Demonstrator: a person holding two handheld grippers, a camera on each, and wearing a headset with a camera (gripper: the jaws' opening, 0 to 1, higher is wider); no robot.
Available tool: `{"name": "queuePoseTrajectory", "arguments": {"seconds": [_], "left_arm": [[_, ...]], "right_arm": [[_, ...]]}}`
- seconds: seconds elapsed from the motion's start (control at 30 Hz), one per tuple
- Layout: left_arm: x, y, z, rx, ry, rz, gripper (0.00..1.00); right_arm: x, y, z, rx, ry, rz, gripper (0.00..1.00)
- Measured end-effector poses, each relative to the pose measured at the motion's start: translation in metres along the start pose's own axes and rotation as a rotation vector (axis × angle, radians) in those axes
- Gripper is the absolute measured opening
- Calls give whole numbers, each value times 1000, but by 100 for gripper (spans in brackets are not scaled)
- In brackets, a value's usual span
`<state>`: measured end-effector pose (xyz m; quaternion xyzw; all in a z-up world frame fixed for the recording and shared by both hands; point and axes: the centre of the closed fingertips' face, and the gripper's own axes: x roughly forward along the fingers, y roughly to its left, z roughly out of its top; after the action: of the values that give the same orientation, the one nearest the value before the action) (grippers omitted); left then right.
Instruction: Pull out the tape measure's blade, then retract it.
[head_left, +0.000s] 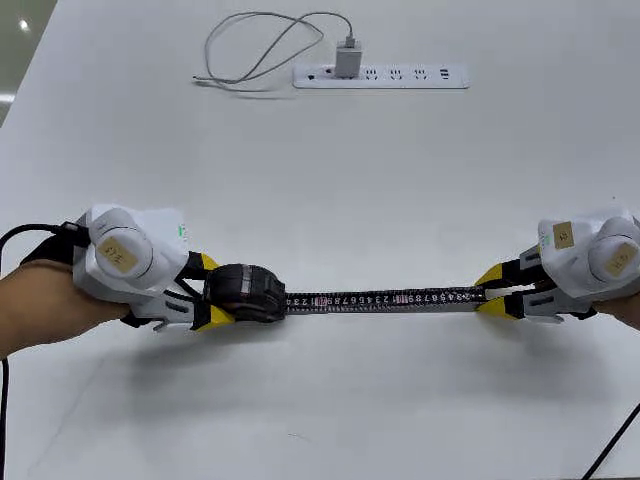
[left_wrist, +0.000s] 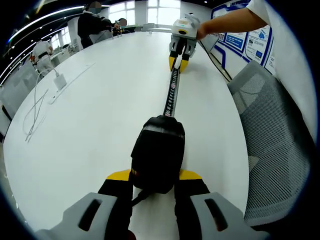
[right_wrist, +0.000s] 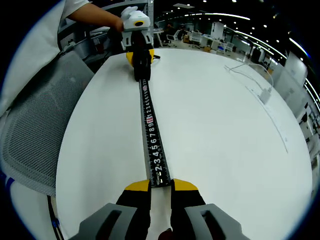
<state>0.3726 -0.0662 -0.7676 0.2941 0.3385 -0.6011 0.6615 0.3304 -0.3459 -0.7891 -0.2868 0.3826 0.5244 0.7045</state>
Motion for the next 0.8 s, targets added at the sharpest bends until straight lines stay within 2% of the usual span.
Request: {"name": "queuePoseTrajectory", "arguments": {"seconds": [0.13, 0.23, 0.33, 0.47, 0.8], "left_arm": [[1, 0, 1, 5, -1, 14, 28], [2, -1, -1, 20, 9, 20, 29], [4, -1, -1, 3, 11, 13, 32], [6, -2, -1, 5, 14, 10, 35], [4, -2, 1, -15, 0, 22, 38]], "right_arm": [[-1, 0, -1, 20, 16, -7, 11], [-2, -1, 0, 67, 22, -8, 12], [-1, 1, 1, 90, 11, 1, 14], [-2, -1, 3, 101, 4, -13, 21], [-5, -3, 6, 122, -17, -32, 23]]}}
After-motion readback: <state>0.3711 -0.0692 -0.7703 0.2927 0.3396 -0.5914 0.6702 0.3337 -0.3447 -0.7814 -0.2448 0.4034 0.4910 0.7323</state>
